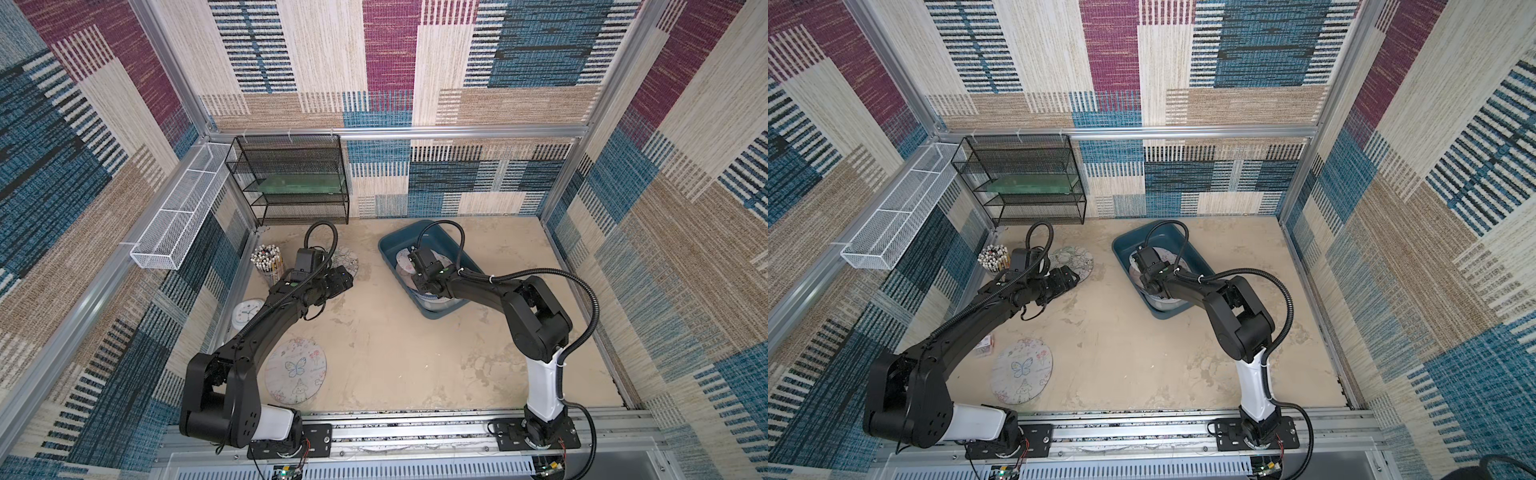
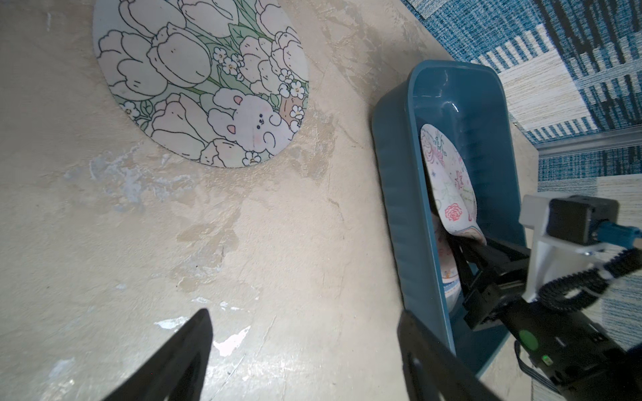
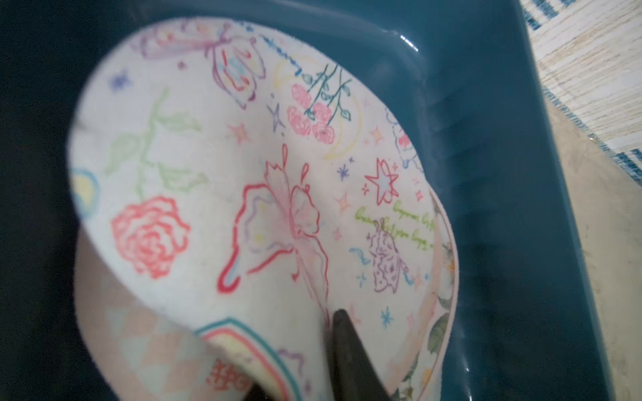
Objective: Put the coasters into the storage box
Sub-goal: Place the coaster in the storage box.
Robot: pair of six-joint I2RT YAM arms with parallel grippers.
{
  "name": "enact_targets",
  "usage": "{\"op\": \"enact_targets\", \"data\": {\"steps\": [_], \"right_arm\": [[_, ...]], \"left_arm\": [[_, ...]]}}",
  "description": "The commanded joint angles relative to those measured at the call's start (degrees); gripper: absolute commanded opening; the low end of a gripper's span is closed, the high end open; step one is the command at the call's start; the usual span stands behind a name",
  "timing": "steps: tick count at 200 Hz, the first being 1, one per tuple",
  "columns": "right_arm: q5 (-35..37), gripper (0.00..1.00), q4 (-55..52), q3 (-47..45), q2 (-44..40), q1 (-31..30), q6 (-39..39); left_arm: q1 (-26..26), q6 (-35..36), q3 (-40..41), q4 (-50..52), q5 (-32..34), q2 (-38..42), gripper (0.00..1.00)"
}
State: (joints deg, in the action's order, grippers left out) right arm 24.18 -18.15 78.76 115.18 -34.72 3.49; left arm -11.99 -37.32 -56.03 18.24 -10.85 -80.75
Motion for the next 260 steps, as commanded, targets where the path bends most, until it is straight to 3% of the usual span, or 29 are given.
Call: {"op": "enact_targets", "data": {"steps": [1,48,86,150,209,260], "right_arm": [[-3.18,0.44,-2.25,-0.08,-1.02,0.45,-2.93],[-2.27,0.67,-4.26,-0.49,-5.7,0.6,-4.84],[-7.79,0.92,-4.77,-1.88,-9.82,0.48,-5.41],[-19.77,0.96,-2.39,-4.41,-15.23,-0.7,-8.56],[-29.62,0.97,2.53,-4.67,-12.47,-9.59,-13.42],[-31.4,0.97,6.89,-3.79,-6.86,-20.42,-8.64]], "left_arm": [[0.04,1.19,0.08,-1.5,-0.24,-0.29,0.83],[0.04,1.12,-0.09,-1.22,0.34,-0.5,0.84],[0.12,1.47,-0.57,0.45,1.53,-0.81,0.86],[0.13,0.78,-0.57,3.34,2.87,-0.16,0.86],[0.15,-0.65,2.88,9.75,7.0,3.99,0.85],[0.21,-2.77,7.03,13.46,10.44,8.23,0.85]]}}
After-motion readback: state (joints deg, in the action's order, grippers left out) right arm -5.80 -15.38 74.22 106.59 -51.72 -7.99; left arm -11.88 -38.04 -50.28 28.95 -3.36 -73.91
